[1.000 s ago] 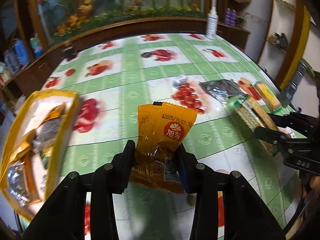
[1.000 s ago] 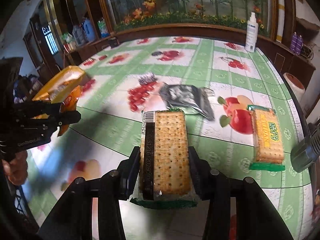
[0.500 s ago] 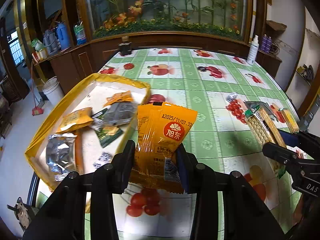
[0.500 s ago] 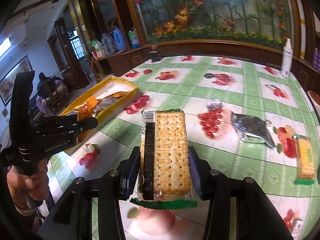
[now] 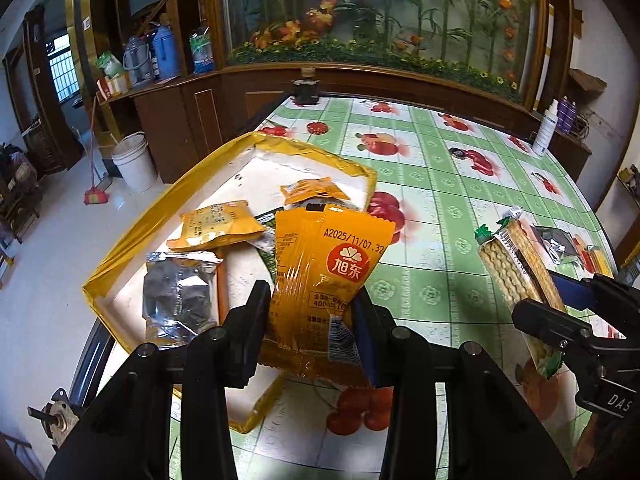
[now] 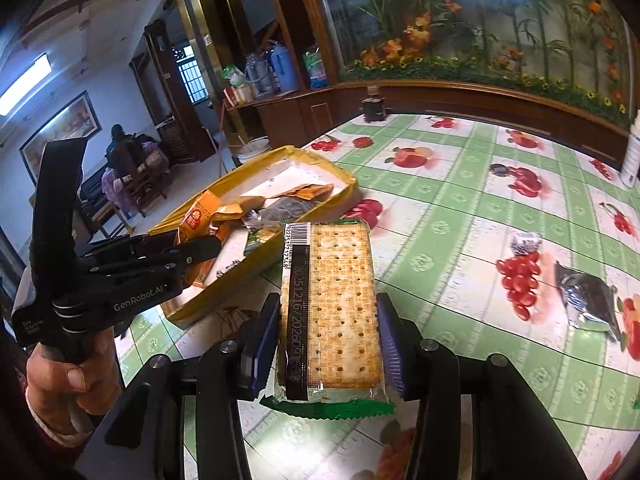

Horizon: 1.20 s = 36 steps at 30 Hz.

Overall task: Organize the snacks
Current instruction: 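Carry the orange pack with left tool while right tool carries the cracker pack, release both in tray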

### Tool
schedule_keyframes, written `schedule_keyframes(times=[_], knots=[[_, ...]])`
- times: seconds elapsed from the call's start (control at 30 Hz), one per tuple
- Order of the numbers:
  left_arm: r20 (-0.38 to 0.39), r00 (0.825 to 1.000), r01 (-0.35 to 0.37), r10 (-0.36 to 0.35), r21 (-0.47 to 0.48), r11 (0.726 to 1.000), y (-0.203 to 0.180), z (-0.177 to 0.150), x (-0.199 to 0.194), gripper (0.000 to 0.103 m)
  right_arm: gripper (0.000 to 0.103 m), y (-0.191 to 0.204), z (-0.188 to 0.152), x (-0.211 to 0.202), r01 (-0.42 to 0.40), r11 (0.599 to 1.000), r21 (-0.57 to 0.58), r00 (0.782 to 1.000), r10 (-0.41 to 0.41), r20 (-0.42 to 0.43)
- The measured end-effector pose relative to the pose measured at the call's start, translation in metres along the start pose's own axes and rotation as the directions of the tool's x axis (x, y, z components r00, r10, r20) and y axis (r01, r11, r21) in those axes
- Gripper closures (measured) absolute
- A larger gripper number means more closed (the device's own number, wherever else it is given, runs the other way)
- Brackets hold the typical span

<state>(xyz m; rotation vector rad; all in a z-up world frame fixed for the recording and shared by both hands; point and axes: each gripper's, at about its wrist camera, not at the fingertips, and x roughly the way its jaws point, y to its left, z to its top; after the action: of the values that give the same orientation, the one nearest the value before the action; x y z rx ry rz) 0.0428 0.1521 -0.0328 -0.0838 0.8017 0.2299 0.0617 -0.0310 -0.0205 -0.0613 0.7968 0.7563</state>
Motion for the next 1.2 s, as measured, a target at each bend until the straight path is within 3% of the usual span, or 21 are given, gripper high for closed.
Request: schedule_keyframes(times=[0.37,0.7,1.13,1.2], knots=[[-0.040,0.999,-0.034,0.032,-0.066,0.997,0.036,0.003,0.018,0.065,0.056,0.020,0.025,0.042,-0.056,0.998,-0.001,0.998,0.056,-0.024],[-0.065,0.996,-0.074,0.066,-0.122,0.990,0.070,0.023,0.041,0.065,0.056,0.034,0.070,0.106,-0.122,0.991,0.051,0.991,0.124,-0.052],[-0.067,0.990,-0.127,0.121,-0.096,0.987,0.080,0.036,0.062,0.065,0.056,0.051,0.114,0.188,-0.103,0.994,0.036,0.989,0.106,-0.099],[-0.060,0.990,-0.136,0.131,-0.098,0.986,0.079,0.035,0.060,0.060,0.054,0.051,0.115,0.194,-0.109,0.994,0.033,0.987,0.112,-0.112]])
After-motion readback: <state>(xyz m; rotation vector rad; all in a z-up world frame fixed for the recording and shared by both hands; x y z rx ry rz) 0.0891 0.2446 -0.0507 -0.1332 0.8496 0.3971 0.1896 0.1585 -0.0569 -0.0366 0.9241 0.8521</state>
